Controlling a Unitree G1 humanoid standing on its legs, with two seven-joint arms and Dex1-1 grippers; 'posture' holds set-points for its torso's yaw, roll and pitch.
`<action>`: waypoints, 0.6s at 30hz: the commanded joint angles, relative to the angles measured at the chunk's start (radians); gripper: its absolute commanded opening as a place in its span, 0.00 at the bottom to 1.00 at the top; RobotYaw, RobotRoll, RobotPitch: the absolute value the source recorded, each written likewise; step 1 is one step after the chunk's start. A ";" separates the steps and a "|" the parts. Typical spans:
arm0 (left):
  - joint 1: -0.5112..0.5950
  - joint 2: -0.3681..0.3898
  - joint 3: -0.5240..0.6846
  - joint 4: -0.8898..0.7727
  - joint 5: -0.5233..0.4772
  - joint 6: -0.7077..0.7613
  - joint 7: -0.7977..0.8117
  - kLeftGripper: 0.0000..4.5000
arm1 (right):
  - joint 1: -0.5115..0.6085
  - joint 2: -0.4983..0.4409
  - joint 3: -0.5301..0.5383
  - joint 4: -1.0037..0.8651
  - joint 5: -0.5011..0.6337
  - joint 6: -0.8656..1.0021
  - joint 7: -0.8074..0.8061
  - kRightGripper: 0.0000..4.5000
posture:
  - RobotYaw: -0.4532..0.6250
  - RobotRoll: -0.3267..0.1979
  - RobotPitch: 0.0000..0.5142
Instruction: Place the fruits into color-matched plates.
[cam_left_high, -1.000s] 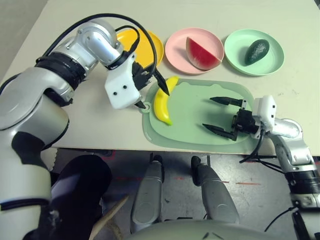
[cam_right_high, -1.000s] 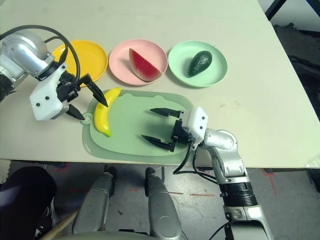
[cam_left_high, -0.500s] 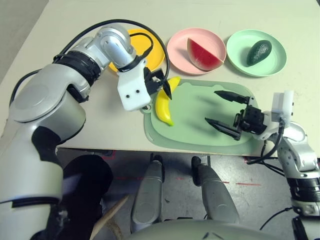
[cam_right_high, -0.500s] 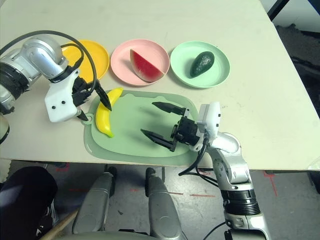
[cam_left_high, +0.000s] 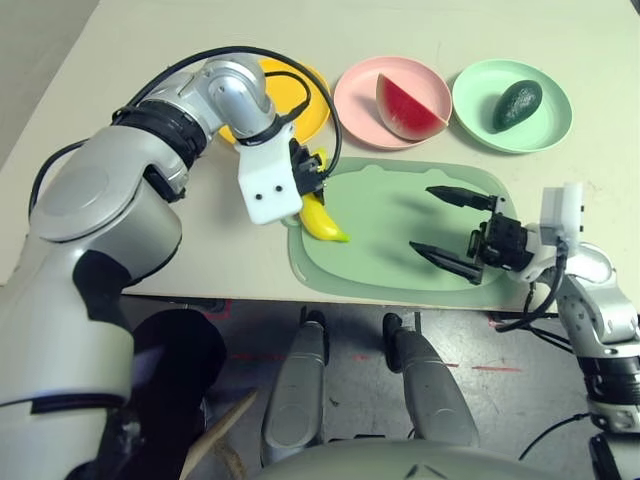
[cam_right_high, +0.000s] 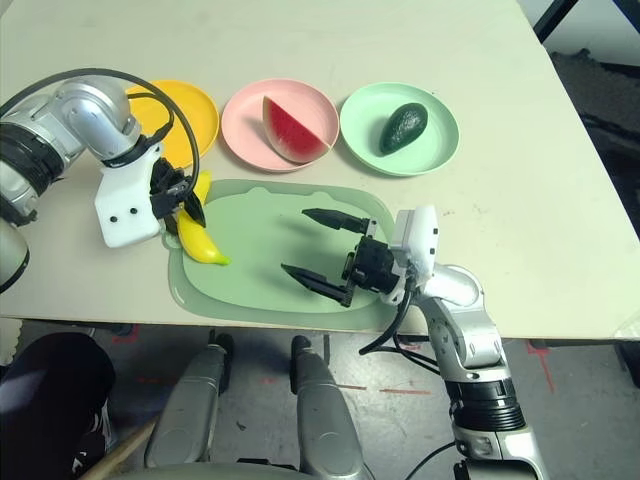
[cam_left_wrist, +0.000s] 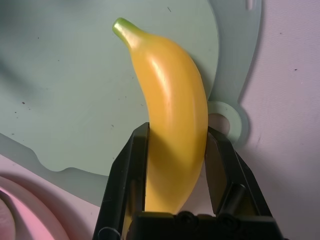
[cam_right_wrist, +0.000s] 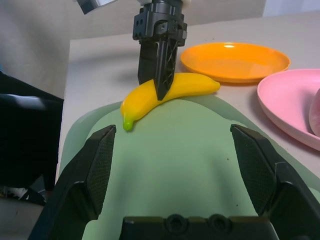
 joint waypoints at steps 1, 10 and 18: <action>-0.014 0.028 -0.012 -0.028 -0.050 0.037 -0.011 0.37 | 0.017 -0.006 0.011 -0.031 0.002 0.008 0.005 1.00 | 0.39 0.62 0.74; -0.103 0.098 0.176 0.030 -0.172 0.250 -0.011 0.37 | 0.029 0.008 0.045 -0.139 -0.003 0.071 -0.064 1.00 | 0.42 0.62 0.75; -0.085 0.153 0.424 0.234 0.144 0.260 0.013 0.37 | 0.095 0.028 0.141 -0.388 -0.071 0.336 -0.358 1.00 | 0.44 0.62 0.74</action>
